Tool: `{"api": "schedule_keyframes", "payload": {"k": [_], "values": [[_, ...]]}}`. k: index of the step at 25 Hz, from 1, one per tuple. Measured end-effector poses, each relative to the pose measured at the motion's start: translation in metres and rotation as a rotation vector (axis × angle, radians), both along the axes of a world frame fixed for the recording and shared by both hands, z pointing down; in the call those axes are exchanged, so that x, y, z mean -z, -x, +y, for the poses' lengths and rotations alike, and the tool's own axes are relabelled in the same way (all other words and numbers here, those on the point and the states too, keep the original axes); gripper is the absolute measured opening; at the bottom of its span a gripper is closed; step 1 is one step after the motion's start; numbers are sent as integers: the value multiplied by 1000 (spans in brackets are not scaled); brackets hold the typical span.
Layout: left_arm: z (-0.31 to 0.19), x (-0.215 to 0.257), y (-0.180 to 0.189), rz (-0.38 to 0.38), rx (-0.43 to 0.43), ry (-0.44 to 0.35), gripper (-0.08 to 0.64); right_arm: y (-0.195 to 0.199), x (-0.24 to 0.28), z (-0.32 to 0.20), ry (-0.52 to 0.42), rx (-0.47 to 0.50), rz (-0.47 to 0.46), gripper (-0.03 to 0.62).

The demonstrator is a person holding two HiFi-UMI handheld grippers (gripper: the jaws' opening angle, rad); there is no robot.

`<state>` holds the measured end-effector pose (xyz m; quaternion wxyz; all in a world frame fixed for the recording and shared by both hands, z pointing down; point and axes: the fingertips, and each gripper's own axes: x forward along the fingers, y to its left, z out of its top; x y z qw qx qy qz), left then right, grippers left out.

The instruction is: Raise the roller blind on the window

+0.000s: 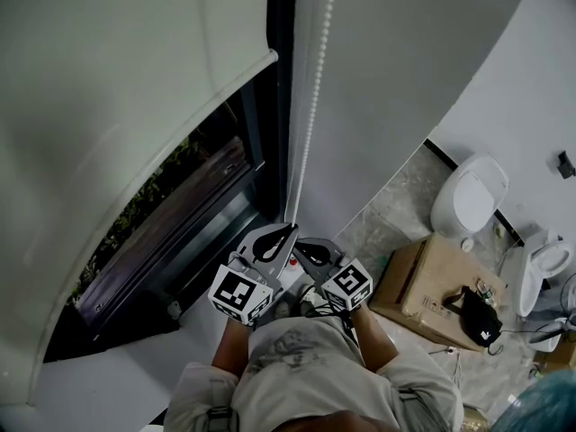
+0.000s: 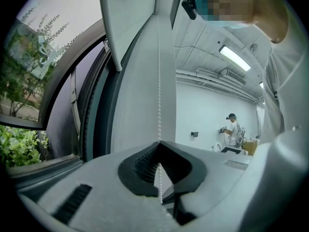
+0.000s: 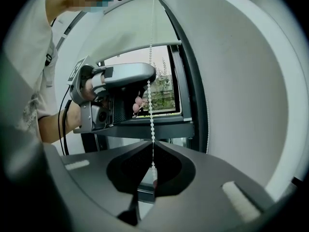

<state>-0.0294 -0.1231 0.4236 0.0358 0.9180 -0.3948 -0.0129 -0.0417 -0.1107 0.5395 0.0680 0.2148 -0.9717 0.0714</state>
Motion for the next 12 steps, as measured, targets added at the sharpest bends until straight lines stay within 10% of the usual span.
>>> {"api": "schedule_keyframes", "payload": {"k": [12], "values": [[-1,2,-2,-14,3,-3,9,-12,50,9,-119,43,-40,91]]}}
